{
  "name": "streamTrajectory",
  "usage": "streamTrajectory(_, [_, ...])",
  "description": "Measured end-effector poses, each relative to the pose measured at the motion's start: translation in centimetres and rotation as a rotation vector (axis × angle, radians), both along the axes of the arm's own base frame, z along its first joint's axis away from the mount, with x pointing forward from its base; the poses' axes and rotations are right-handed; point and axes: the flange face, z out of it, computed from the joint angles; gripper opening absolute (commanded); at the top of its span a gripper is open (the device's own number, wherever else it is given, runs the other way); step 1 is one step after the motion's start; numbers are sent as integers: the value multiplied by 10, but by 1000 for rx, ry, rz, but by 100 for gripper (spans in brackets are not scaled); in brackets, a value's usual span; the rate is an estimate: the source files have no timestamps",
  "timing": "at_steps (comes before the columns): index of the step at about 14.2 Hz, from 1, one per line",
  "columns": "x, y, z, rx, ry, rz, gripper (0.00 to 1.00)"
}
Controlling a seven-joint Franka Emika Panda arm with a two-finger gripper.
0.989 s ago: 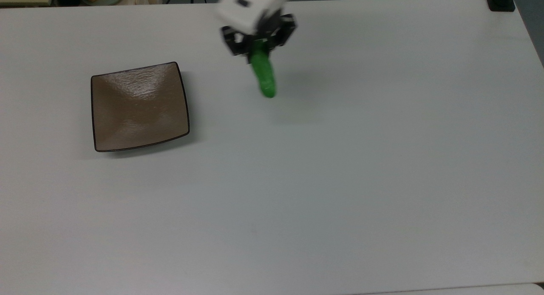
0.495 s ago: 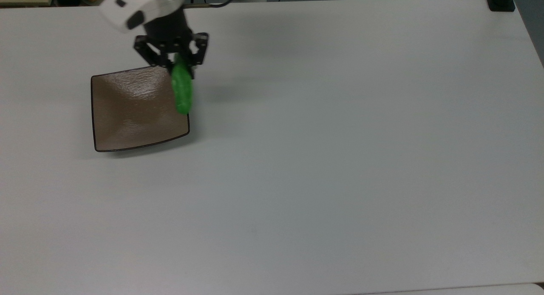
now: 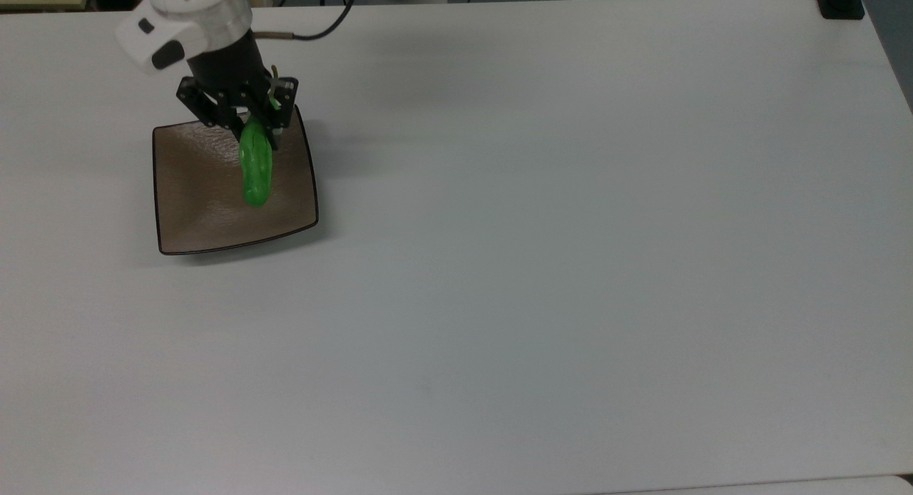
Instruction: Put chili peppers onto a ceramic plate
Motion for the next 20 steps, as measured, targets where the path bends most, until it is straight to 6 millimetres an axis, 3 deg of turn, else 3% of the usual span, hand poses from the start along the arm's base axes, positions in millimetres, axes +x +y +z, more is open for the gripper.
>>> streamTrajectory(1, [2, -2, -8, -3, 7, -5, 100])
streamTrajectory(4, [3, -12, -15, -11, 9, -22, 100])
streamTrajectory(8, [3, -22, -10, -12, -1, -37, 100])
streamTrajectory(11, [3, -17, 0, -3, 3, -26, 100])
streamTrajectory(14, [-7, 12, 20, 54, 87, 27, 100])
streamTrajectory(17, [-19, 62, 67, 107, 74, 45, 100])
streamTrajectory(20, [-26, 98, 98, 121, 49, 33, 100])
